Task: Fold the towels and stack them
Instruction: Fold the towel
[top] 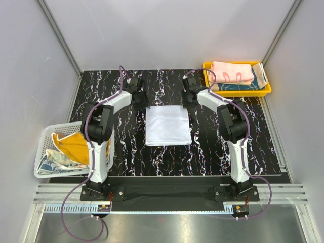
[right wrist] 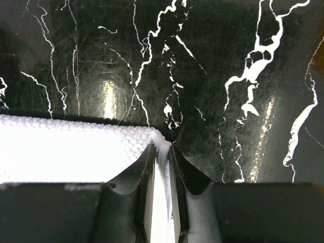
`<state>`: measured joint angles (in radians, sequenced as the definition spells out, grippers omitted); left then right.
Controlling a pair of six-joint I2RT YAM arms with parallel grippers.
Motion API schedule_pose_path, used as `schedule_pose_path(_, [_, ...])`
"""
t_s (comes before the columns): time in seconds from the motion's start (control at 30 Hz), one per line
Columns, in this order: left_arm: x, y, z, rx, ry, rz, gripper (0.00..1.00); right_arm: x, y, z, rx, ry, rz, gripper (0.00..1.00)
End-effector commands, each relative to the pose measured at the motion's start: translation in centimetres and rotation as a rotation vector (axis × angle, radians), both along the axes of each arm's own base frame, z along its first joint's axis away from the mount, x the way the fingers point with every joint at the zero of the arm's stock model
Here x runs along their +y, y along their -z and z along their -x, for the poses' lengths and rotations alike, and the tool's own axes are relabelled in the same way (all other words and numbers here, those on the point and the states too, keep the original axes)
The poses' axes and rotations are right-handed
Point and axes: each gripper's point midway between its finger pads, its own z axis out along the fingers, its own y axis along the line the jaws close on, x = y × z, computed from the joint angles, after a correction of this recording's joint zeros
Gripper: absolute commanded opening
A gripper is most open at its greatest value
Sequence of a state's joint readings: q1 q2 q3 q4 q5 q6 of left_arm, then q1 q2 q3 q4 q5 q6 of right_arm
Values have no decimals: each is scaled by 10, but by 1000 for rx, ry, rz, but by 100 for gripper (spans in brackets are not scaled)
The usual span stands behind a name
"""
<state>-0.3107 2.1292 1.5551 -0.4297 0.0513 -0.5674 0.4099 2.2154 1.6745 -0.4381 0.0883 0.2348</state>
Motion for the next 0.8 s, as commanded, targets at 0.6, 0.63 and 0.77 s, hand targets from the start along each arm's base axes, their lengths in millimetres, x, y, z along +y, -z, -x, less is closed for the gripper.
schedule_pose_path(0.6, [-2, 25, 4, 33, 4, 19, 27, -4, -6, -11, -34, -30, -51, 32])
schedule_pose_path(0.63, [-2, 23, 2, 29, 3, 20, 26, -3, -8, -12, -37, -35, -69, 32])
schedule_pose_path(0.77, [-3, 21, 0, 24, 11, 21, 23, -4, -8, -15, -30, -40, -115, 32])
